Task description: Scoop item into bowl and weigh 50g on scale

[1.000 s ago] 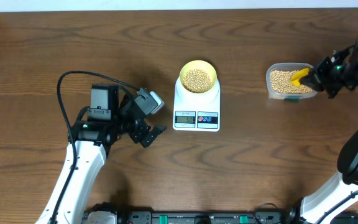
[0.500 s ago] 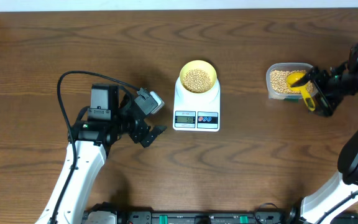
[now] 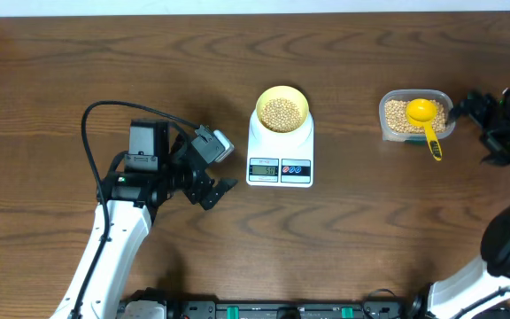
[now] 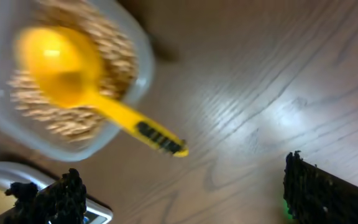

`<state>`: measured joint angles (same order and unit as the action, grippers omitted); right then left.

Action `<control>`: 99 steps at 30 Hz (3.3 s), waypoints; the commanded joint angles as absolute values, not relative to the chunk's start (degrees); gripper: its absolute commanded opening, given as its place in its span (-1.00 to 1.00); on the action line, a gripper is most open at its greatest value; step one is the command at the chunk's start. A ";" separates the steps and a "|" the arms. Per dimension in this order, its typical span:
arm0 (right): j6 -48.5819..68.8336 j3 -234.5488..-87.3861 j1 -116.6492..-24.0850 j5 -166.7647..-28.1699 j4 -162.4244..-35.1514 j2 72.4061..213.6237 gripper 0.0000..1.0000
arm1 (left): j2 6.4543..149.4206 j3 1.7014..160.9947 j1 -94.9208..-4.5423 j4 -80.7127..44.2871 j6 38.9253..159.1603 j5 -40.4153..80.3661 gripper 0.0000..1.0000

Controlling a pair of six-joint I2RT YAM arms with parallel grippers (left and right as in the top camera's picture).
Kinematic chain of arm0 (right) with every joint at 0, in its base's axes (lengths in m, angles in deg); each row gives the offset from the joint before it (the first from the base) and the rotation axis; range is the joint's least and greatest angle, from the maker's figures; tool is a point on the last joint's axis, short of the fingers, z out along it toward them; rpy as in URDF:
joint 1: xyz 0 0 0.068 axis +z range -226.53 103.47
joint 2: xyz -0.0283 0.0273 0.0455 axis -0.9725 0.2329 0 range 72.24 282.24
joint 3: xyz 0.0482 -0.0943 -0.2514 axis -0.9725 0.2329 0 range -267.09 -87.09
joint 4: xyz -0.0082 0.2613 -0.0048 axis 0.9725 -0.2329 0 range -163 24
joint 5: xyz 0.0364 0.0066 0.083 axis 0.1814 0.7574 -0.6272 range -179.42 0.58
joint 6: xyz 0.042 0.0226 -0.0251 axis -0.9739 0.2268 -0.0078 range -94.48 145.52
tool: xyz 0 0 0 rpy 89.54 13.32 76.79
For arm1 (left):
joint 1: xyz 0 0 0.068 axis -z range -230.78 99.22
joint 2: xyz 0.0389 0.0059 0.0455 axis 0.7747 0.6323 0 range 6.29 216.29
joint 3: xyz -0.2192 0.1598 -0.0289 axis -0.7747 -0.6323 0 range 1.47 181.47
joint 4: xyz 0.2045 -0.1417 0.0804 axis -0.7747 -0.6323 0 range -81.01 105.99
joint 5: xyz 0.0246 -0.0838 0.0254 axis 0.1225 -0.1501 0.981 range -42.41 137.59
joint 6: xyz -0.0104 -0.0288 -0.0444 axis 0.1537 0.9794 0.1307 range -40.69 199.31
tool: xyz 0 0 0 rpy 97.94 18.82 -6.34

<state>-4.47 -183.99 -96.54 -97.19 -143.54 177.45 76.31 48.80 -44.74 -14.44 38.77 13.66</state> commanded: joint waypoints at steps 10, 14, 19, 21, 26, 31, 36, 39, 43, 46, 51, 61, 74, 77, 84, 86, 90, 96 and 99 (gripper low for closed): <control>-5.09 -188.63 -91.47 -83.84 -143.37 152.58 0.99 | 76.27 48.19 -45.02 -14.55 38.84 13.96 0.95; -4.89 -188.63 -91.58 -83.29 -143.45 148.88 0.98 | 76.27 48.19 -45.02 -14.55 38.84 13.96 0.95; -3.56 -188.61 -91.58 -83.36 -143.56 146.94 0.99 | 76.27 48.19 -45.02 -14.55 38.84 13.99 0.95; -3.58 -188.61 -91.54 -83.91 -142.99 146.92 0.99 | 76.27 48.19 -45.02 -14.55 38.84 13.99 0.95; -4.26 -188.63 -91.49 -83.93 -136.41 146.81 0.99 | 76.27 48.19 -45.02 -14.55 38.84 13.99 0.95; -4.26 -188.63 -91.45 -83.80 -133.29 146.74 0.99 | 76.27 48.19 -45.02 -14.55 38.84 13.96 0.95; -5.39 -188.63 -91.45 -83.80 -134.25 146.74 0.99 | 76.27 48.19 -45.02 -14.55 38.82 13.96 0.95; -5.79 -188.63 -91.45 -83.82 -135.13 146.72 0.98 | 76.27 48.19 -45.02 -14.55 38.84 13.96 0.95; -5.74 -188.63 -91.45 -83.99 -136.50 146.70 0.99 | 76.27 48.19 -45.02 -14.55 38.84 13.99 0.95; -5.74 -188.61 -91.45 -83.97 -136.46 146.72 0.98 | 76.27 48.19 -45.02 -14.55 38.84 13.99 0.95; -5.72 -188.61 -91.45 -83.95 -136.52 146.76 0.98 | 76.27 48.19 -45.02 -14.55 38.84 13.96 0.96; 0.38 -188.61 -91.27 -86.40 -137.81 146.35 0.98 | 76.27 48.19 -45.02 -14.55 38.84 13.96 0.95; 5.47 -179.45 -80.17 -80.32 -132.70 126.96 0.99 | 76.27 48.19 -45.02 -14.55 38.84 13.99 0.95; 7.26 -169.66 -80.17 -80.28 -125.77 120.29 0.98 | 76.27 48.19 -45.02 -14.55 38.84 13.96 0.95; 21.19 -142.62 -77.90 -77.96 -100.15 104.84 0.99 | 76.27 48.19 -45.02 -14.55 38.84 13.99 0.95; 25.10 -135.67 -77.26 -77.96 -93.95 101.13 0.99 | 76.27 48.19 -45.02 -14.55 38.84 13.99 0.95; 27.98 -124.72 -76.41 -78.00 -85.49 95.14 0.98 | 76.27 48.19 -45.02 -14.55 38.84 13.96 0.95; 36.99 -113.37 -74.12 -84.95 -78.97 87.97 0.99 | 76.27 48.19 -45.02 -14.55 38.84 13.99 0.95; 40.59 -108.41 -73.09 -87.93 -78.82 84.71 0.98 | 76.27 48.19 -45.02 -14.55 38.84 13.96 0.95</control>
<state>33.69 -112.41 -74.40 -83.29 -79.17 87.71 76.31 48.78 -44.74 -14.42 38.77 13.68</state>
